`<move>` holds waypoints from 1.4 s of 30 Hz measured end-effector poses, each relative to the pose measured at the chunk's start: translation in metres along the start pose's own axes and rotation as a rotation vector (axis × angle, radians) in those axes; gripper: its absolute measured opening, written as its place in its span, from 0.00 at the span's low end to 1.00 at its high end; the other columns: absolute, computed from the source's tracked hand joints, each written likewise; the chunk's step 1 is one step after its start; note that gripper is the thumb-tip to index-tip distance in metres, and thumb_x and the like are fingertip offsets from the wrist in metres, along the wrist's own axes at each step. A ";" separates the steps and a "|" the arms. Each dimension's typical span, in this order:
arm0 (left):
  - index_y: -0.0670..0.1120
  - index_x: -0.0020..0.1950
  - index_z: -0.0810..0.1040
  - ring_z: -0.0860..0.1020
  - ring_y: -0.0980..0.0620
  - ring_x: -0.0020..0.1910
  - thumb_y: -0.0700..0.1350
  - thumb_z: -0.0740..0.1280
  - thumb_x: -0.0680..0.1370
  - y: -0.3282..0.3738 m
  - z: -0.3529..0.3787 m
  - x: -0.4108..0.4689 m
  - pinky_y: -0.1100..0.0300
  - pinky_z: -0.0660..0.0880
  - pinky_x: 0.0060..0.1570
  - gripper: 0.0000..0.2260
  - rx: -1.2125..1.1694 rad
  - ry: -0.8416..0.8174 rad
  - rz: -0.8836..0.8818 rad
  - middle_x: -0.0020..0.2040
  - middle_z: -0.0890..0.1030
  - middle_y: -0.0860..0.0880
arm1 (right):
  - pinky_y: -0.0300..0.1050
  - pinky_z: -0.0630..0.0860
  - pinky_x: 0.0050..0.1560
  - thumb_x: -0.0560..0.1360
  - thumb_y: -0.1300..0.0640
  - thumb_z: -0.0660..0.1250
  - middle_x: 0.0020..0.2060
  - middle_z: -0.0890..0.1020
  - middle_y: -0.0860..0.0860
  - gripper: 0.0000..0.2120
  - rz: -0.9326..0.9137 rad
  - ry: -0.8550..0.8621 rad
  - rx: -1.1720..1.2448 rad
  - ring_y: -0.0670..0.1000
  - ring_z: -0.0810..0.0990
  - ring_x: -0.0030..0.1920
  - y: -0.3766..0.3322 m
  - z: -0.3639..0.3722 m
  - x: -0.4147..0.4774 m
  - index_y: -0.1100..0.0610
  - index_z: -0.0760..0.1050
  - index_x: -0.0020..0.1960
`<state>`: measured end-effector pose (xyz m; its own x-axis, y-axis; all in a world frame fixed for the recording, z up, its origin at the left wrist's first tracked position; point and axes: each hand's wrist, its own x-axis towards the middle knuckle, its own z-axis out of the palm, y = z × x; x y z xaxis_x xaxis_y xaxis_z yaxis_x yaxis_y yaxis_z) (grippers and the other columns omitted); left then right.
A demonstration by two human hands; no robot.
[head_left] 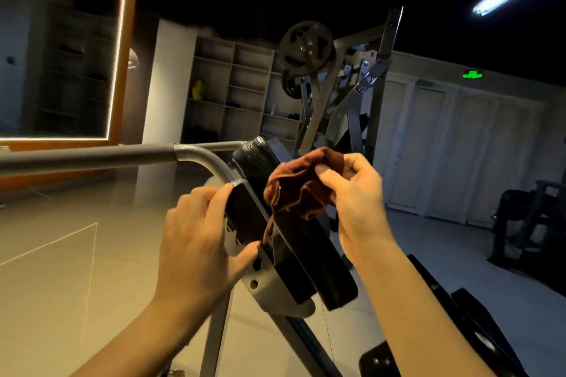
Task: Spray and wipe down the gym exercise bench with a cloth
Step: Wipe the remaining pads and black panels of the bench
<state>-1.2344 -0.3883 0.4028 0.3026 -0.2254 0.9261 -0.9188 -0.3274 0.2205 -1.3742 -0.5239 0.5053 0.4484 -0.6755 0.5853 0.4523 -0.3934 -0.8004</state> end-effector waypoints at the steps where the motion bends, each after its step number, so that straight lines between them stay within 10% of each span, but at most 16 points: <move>1: 0.44 0.70 0.74 0.71 0.46 0.54 0.59 0.81 0.65 0.000 0.000 0.000 0.52 0.72 0.47 0.38 -0.002 0.002 -0.001 0.59 0.75 0.45 | 0.50 0.81 0.53 0.79 0.65 0.69 0.48 0.86 0.53 0.05 -0.072 -0.024 -0.005 0.54 0.86 0.52 -0.005 0.011 0.006 0.57 0.76 0.53; 9: 0.46 0.70 0.74 0.72 0.48 0.55 0.61 0.81 0.64 -0.002 0.002 0.000 0.56 0.72 0.53 0.40 -0.016 0.010 -0.020 0.60 0.76 0.48 | 0.54 0.78 0.60 0.75 0.68 0.71 0.51 0.83 0.51 0.08 -0.812 -0.184 -0.513 0.51 0.81 0.56 0.027 0.055 0.043 0.59 0.76 0.51; 16: 0.47 0.69 0.75 0.74 0.46 0.57 0.61 0.81 0.64 -0.001 0.007 -0.002 0.55 0.72 0.56 0.39 -0.035 0.042 -0.041 0.61 0.77 0.47 | 0.53 0.77 0.61 0.75 0.59 0.74 0.57 0.83 0.53 0.20 -1.103 -0.252 -1.043 0.55 0.79 0.58 0.044 0.032 0.043 0.56 0.78 0.67; 24: 0.46 0.70 0.74 0.72 0.48 0.56 0.59 0.82 0.63 -0.002 0.004 -0.002 0.57 0.70 0.53 0.40 -0.012 0.058 -0.021 0.61 0.75 0.47 | 0.47 0.80 0.54 0.79 0.38 0.65 0.56 0.83 0.47 0.21 -0.877 -0.376 -1.093 0.48 0.78 0.56 0.015 0.043 0.032 0.51 0.82 0.61; 31: 0.45 0.69 0.75 0.73 0.47 0.56 0.61 0.81 0.64 -0.003 0.005 -0.002 0.57 0.71 0.53 0.39 -0.007 0.058 -0.014 0.60 0.77 0.46 | 0.46 0.73 0.64 0.80 0.54 0.69 0.64 0.79 0.42 0.19 -0.657 -0.684 -1.062 0.46 0.74 0.62 -0.011 0.049 0.055 0.46 0.76 0.71; 42: 0.45 0.69 0.74 0.72 0.47 0.56 0.63 0.79 0.66 -0.004 0.005 -0.001 0.56 0.71 0.52 0.38 0.005 0.047 -0.004 0.60 0.76 0.47 | 0.51 0.81 0.44 0.77 0.55 0.68 0.52 0.82 0.47 0.10 -0.895 -0.589 -1.242 0.50 0.76 0.51 0.025 0.008 0.032 0.52 0.83 0.57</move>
<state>-1.2297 -0.3916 0.3990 0.2940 -0.1806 0.9386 -0.9164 -0.3324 0.2231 -1.3425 -0.5507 0.5053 0.7460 0.2313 0.6245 -0.0154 -0.9315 0.3634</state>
